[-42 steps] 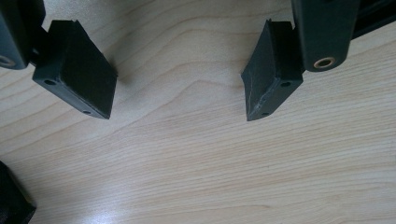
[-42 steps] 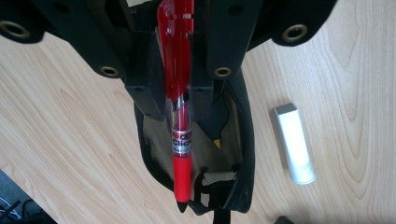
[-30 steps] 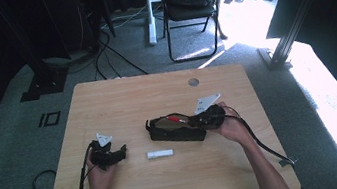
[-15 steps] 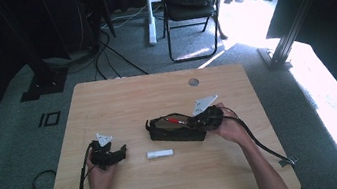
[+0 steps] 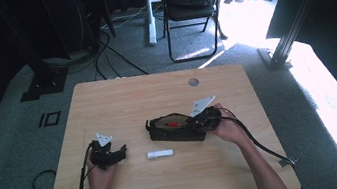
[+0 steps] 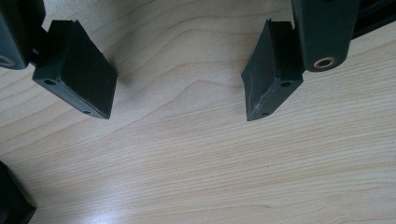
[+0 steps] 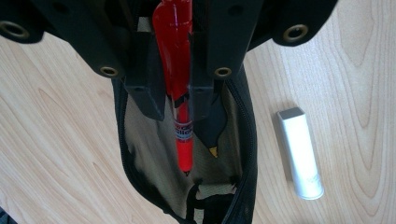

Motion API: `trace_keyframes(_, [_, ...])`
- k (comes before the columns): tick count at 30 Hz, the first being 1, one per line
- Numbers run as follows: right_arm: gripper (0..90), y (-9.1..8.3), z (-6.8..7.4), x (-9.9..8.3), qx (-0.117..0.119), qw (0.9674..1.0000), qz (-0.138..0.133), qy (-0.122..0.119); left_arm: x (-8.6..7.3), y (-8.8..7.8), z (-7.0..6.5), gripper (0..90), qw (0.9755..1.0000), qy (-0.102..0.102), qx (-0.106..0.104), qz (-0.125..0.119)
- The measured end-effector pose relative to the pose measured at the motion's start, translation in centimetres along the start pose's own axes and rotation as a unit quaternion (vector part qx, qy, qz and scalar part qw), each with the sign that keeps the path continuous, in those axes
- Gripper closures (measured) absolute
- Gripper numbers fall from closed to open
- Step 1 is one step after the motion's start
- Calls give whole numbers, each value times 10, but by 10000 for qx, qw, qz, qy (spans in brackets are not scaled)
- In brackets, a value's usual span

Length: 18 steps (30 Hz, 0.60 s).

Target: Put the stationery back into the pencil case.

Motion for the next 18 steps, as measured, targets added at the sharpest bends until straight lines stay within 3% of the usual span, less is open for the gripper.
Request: trace_keyframes(18, [726, -2, -1, 4, -42, 9999, -99, 28, 0, 0, 0, 260, 10000, -7, -3, -1])
Point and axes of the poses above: each handheld gripper's, and its own axes: y roughly forward along the jaws, x roughly out of its top, z roughly to its left, the point moved 6 cm from there along y, roughly forward along the jaws, and after that the axes turned 9 degrees about y, right-handed, at the moved point
